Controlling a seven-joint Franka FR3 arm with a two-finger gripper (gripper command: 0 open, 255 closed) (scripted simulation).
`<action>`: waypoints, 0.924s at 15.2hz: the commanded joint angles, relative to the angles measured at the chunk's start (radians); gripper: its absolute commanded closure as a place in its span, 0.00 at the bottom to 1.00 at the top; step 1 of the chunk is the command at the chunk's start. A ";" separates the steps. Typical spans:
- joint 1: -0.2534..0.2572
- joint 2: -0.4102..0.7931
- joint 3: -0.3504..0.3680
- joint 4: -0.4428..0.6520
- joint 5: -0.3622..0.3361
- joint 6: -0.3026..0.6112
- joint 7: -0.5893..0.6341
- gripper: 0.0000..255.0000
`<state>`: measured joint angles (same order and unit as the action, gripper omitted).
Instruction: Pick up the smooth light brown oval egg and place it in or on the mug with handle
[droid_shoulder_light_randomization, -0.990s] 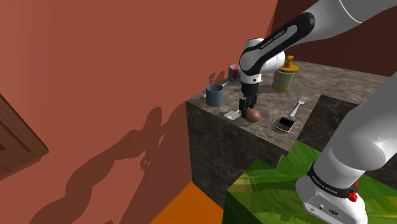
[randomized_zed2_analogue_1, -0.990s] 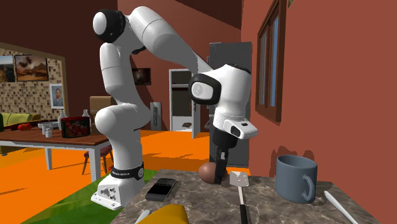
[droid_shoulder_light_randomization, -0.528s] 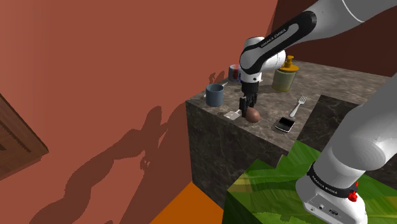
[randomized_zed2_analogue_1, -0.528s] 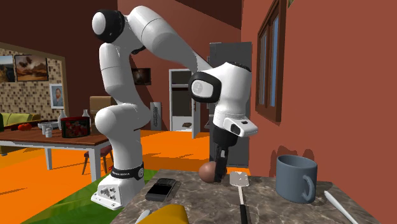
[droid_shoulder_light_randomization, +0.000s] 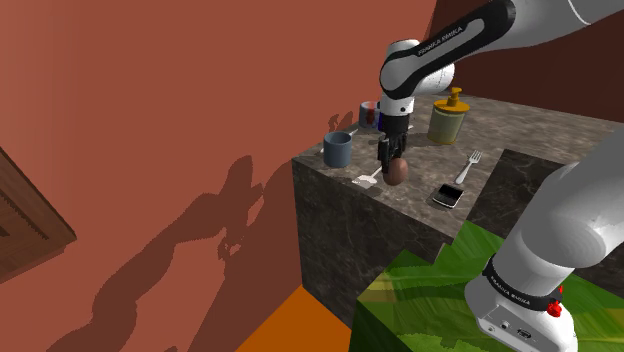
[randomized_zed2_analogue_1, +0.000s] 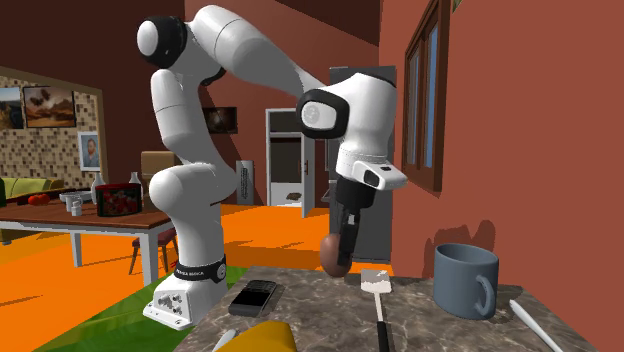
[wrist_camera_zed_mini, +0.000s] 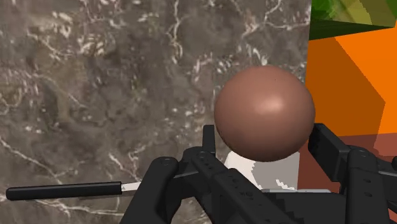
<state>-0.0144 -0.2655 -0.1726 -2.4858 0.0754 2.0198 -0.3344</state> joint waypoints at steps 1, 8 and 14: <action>-0.001 -0.020 0.002 0.010 -0.004 -0.030 0.006 1.00; -0.003 -0.064 0.006 0.069 -0.012 -0.132 0.021 1.00; -0.003 -0.092 0.010 0.127 -0.015 -0.216 0.031 1.00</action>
<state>-0.0169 -0.3501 -0.1629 -2.3668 0.0616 1.8187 -0.3038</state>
